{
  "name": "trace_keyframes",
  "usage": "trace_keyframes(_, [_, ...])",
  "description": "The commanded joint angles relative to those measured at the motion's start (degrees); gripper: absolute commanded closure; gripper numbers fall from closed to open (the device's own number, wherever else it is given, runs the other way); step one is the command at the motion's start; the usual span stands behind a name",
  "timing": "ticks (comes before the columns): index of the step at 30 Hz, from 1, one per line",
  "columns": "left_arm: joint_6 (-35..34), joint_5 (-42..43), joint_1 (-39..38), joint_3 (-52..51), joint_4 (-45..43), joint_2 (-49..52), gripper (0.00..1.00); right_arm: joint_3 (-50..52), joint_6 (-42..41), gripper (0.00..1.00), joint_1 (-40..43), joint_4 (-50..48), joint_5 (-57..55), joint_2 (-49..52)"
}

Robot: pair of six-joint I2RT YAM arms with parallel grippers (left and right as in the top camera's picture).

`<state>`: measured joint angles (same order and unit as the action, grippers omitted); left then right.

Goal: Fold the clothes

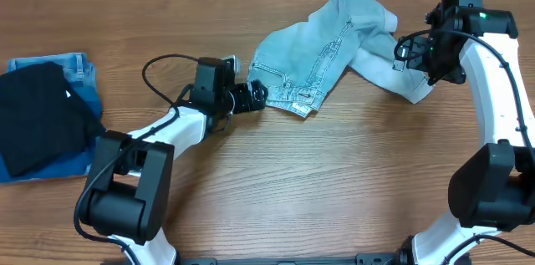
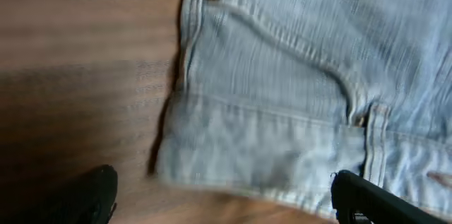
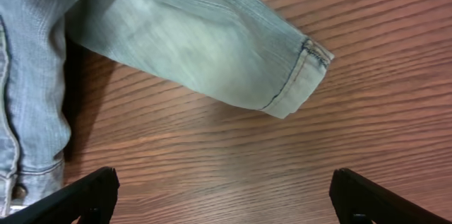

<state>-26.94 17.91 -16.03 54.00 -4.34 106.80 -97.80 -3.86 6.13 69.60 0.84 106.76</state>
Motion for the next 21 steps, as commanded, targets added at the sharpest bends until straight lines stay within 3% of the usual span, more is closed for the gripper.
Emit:
trace_keyframes(1, [-1.6,-1.8,-1.0,1.1,-4.8,2.7,0.02,0.0,-0.3,0.0,0.0,-0.2,0.8,-1.0])
trace_keyframes(3, [-4.6,-1.7,-1.8,1.1,-5.4,4.7,0.03,0.0,-0.3,0.0,0.0,-0.2,0.8,-1.0])
trace_keyframes(5, [-5.5,0.1,-2.7,1.1,-5.4,6.8,0.15,0.0,-0.3,0.0,0.0,-0.3,0.8,-1.0])
trace_keyframes(6, [-5.4,1.7,-2.8,1.1,-5.4,7.3,0.35,0.0,-0.3,0.0,0.0,-0.3,0.8,-1.0])
trace_keyframes(7, [-5.4,2.8,-2.8,1.1,-5.4,7.4,0.68,0.0,-0.3,0.0,0.0,-0.3,0.8,-1.0])
trace_keyframes(9, [-5.4,3.6,-2.2,1.5,-5.4,6.8,0.96,0.0,-0.3,0.0,0.0,-0.3,0.8,-1.0])
trace_keyframes(14, [-2.1,2.9,5.7,4.9,-4.9,-6.4,0.96,0.0,-0.3,0.0,0.0,-0.3,0.8,-1.0])
trace_keyframes(18, [-1.2,-10.5,16.4,14.3,-1.1,-13.6,0.96,0.0,-0.3,0.0,0.0,-0.1,0.8,-1.0])
trace_keyframes(19, [-1.7,-11.6,19.5,18.2,2.3,-13.2,0.88,0.0,-0.3,0.0,0.0,-0.1,0.8,-1.0])
trace_keyframes(20, [-1.8,-9.5,21.2,20.5,5.0,-12.4,0.38,0.0,-0.3,0.0,0.0,-0.1,0.8,-1.0])
trace_keyframes(21, [-1.7,-6.8,22.2,22.0,8.6,-11.6,0.0,0.0,-0.3,0.0,0.0,-0.1,0.8,-1.0])
